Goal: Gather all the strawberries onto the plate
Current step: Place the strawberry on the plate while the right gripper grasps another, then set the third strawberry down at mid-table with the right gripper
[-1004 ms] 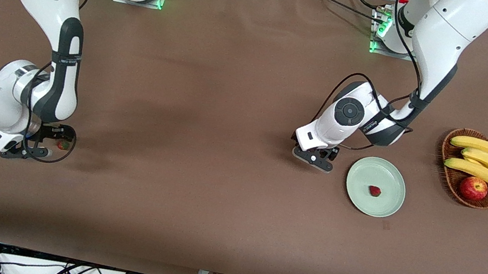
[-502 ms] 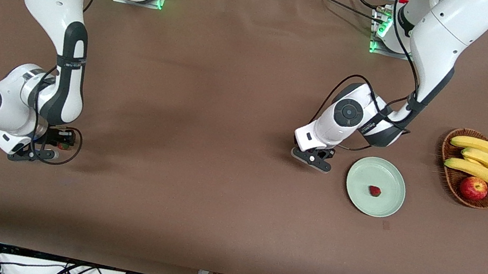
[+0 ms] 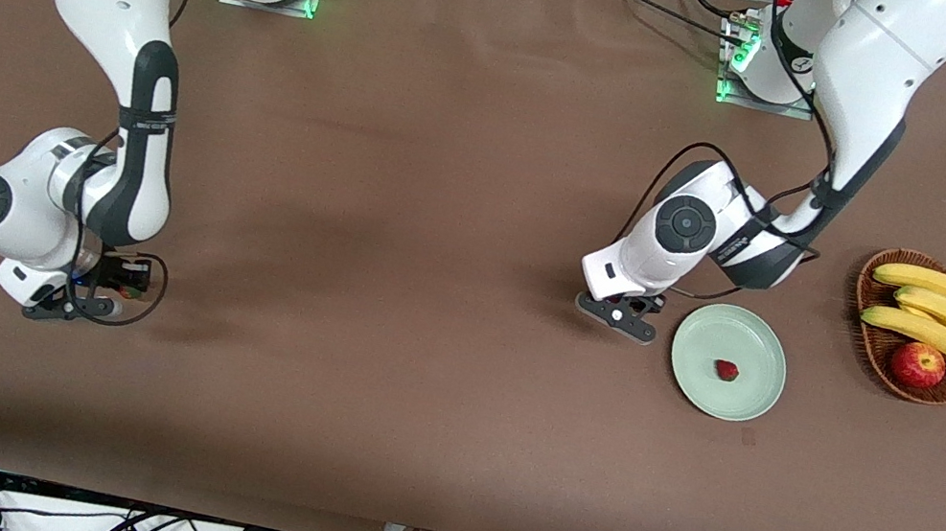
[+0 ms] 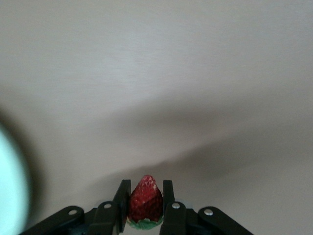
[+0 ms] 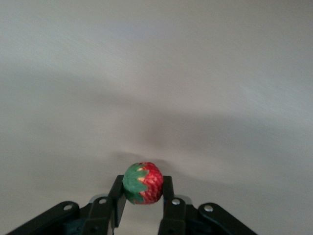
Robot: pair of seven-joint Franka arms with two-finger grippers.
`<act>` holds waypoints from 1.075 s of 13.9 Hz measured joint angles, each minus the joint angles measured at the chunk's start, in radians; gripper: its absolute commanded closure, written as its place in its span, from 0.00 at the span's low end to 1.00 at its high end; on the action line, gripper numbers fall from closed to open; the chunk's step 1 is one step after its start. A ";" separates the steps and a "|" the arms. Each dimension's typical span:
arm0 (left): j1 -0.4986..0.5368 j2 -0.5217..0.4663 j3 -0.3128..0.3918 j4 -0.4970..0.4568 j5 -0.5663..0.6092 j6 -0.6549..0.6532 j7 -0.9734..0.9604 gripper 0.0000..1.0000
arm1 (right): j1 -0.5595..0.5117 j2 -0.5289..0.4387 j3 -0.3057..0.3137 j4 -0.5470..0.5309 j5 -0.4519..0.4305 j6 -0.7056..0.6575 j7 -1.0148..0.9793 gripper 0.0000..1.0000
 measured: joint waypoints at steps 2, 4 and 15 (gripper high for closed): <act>0.012 -0.033 0.001 0.081 0.000 -0.176 0.093 0.99 | 0.087 -0.007 0.002 0.074 0.001 -0.054 0.208 0.97; 0.045 -0.044 0.006 0.136 0.000 -0.272 0.234 0.95 | 0.185 -0.008 0.008 0.170 0.001 -0.107 0.469 0.96; 0.285 0.088 0.015 0.130 0.001 -0.238 0.668 0.00 | 0.425 0.127 0.481 0.350 0.002 0.411 1.377 0.24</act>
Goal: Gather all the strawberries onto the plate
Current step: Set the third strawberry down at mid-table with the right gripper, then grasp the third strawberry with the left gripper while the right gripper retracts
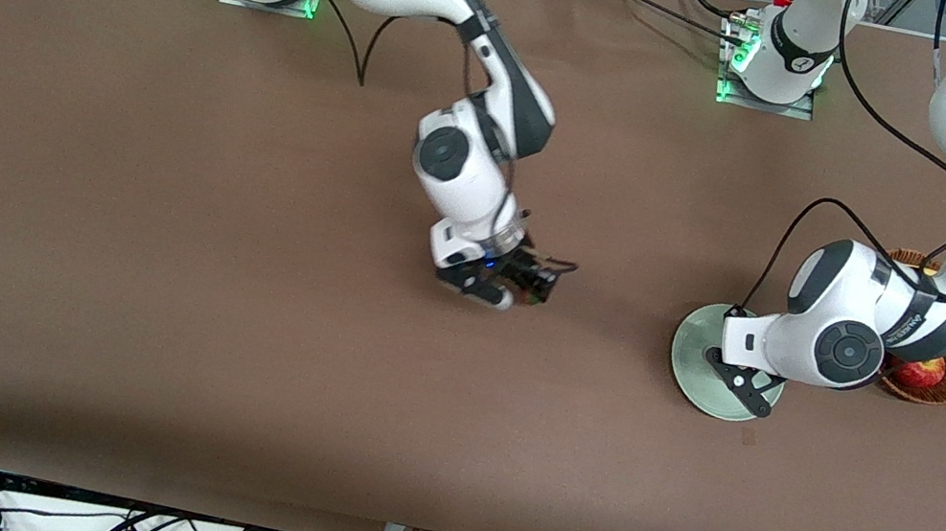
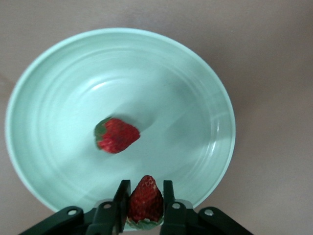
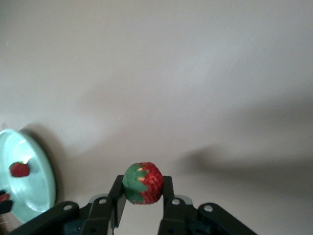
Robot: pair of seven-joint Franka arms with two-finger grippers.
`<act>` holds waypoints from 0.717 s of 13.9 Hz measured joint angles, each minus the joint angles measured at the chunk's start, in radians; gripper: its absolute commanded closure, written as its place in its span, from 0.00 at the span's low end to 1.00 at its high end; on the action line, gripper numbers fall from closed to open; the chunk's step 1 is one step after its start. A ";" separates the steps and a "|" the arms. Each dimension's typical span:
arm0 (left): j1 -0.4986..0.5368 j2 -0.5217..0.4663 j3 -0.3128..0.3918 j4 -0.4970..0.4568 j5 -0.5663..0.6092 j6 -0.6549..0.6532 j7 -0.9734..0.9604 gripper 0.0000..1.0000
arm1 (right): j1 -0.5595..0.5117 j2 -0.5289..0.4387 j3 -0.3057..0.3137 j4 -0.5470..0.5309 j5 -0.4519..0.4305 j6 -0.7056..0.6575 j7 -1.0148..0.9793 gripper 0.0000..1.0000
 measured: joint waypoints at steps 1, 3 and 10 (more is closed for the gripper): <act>0.000 0.003 -0.001 -0.001 0.000 0.002 0.000 0.00 | 0.035 0.022 0.000 0.013 0.000 0.046 0.060 0.03; 0.001 0.003 -0.001 -0.001 0.000 0.003 0.000 0.00 | 0.073 0.042 -0.001 0.031 0.000 0.098 0.154 0.01; 0.002 -0.054 -0.106 0.009 0.000 -0.038 -0.118 0.00 | -0.094 -0.060 -0.048 0.093 -0.010 -0.201 0.058 0.01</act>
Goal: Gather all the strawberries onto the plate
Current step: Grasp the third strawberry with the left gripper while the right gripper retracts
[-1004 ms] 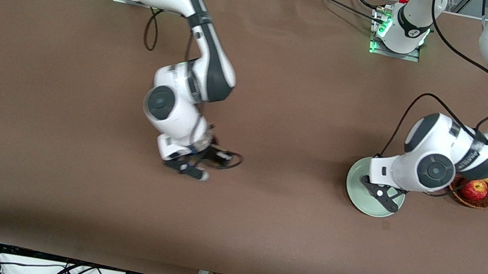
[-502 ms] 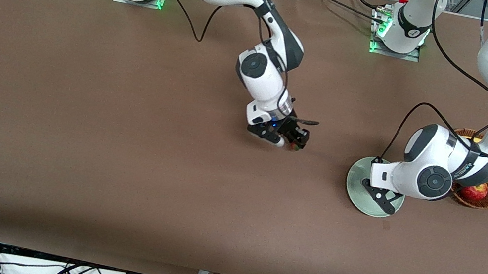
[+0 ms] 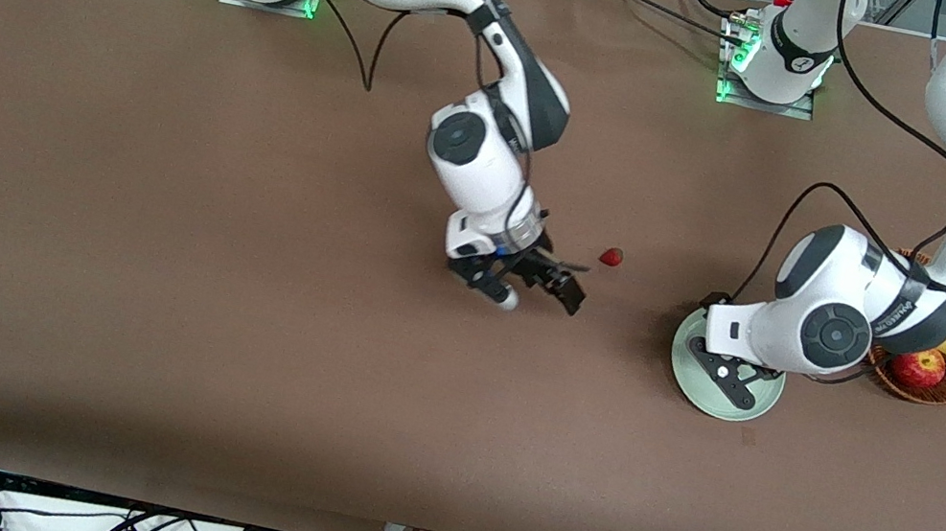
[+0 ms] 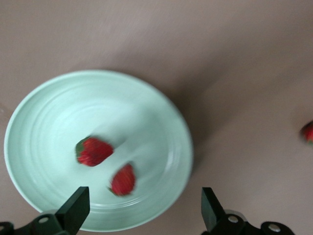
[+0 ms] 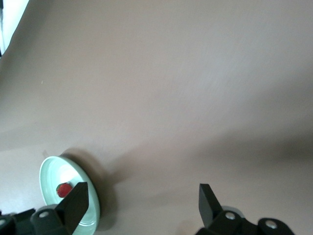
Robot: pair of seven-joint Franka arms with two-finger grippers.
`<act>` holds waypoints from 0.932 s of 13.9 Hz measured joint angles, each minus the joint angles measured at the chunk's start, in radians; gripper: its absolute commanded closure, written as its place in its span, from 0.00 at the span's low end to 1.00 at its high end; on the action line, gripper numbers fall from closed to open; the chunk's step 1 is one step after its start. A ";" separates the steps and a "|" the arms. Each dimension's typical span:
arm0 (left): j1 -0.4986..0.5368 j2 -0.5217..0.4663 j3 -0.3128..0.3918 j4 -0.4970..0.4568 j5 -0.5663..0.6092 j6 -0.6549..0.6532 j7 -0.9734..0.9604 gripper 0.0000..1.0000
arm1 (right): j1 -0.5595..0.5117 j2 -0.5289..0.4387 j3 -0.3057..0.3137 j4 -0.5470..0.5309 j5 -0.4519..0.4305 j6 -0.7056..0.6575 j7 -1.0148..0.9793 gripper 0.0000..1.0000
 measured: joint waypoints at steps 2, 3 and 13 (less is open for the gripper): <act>-0.002 -0.008 -0.060 -0.001 0.000 -0.025 -0.186 0.00 | -0.087 -0.086 -0.017 0.006 -0.009 -0.198 -0.135 0.01; -0.004 -0.008 -0.089 -0.008 0.000 -0.030 -0.295 0.00 | -0.113 -0.134 -0.051 0.006 -0.028 -0.309 -0.193 0.01; -0.059 -0.005 -0.279 -0.338 0.104 0.270 -0.914 0.00 | -0.345 -0.729 -0.066 -0.262 -0.421 -0.895 -0.448 0.00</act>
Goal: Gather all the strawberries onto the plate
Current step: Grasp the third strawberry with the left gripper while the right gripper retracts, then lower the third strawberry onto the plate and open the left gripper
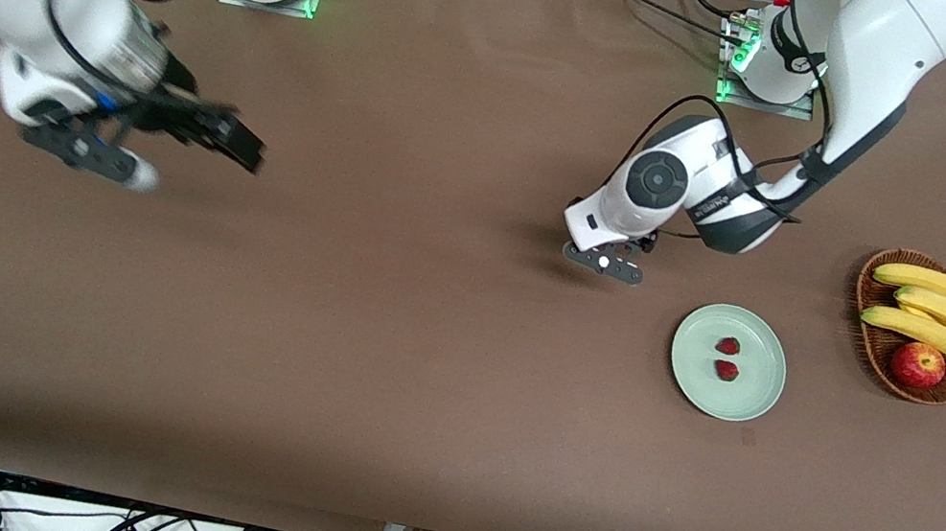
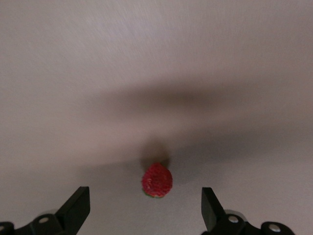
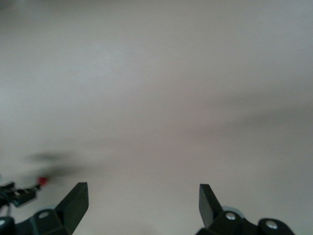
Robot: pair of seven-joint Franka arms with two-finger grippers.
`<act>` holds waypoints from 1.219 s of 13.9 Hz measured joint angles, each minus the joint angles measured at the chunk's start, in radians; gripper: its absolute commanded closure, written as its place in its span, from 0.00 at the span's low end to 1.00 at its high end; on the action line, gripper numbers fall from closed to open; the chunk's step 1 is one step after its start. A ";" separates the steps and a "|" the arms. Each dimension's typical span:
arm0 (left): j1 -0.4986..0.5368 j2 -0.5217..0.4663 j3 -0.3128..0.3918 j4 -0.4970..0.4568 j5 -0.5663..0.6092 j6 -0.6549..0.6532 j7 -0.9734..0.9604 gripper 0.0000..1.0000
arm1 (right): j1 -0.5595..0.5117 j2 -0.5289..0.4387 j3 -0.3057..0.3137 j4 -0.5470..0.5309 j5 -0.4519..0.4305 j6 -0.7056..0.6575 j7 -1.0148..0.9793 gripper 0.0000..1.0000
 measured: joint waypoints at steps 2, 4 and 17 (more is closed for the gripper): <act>-0.015 0.007 0.001 -0.041 0.063 0.048 -0.067 0.00 | -0.166 -0.126 0.175 -0.081 -0.091 -0.042 -0.048 0.00; -0.038 0.029 0.001 -0.051 0.169 0.062 -0.150 0.03 | -0.223 -0.187 0.211 -0.120 -0.111 -0.057 -0.110 0.00; 0.032 0.040 -0.006 0.007 0.286 0.010 -0.129 1.00 | -0.246 -0.152 0.185 -0.161 -0.115 -0.012 -0.259 0.00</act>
